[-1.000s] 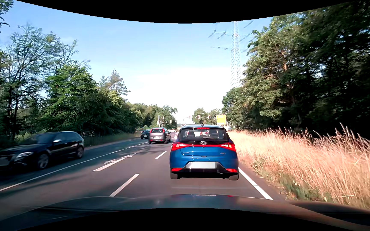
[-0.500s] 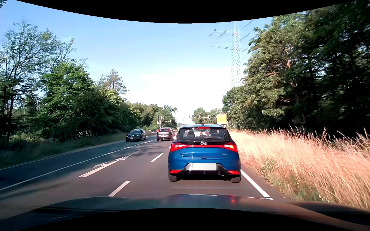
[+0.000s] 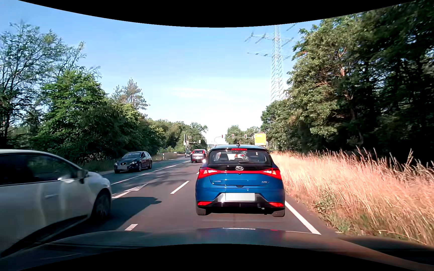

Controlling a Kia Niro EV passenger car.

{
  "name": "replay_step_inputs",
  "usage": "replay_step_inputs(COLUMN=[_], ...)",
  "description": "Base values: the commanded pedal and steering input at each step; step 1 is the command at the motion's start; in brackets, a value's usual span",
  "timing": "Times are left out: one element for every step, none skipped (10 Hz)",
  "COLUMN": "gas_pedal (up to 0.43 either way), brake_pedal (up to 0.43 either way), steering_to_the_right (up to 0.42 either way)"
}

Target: Follow the waypoints while adhering to traffic rules and regulations

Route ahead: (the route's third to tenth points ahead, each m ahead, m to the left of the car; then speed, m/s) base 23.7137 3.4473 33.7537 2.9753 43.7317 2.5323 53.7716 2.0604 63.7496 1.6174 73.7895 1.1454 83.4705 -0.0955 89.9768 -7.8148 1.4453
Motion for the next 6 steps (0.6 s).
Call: replay_step_inputs(gas_pedal=[0.0,0.0,0.0,0.0,0.0,0.0], brake_pedal=[0.201,0.201,0.201,0.201,0.195,0.183], steering_to_the_right=[-0.01,-0.01,-0.008,-0.007,-0.007,-0.007])
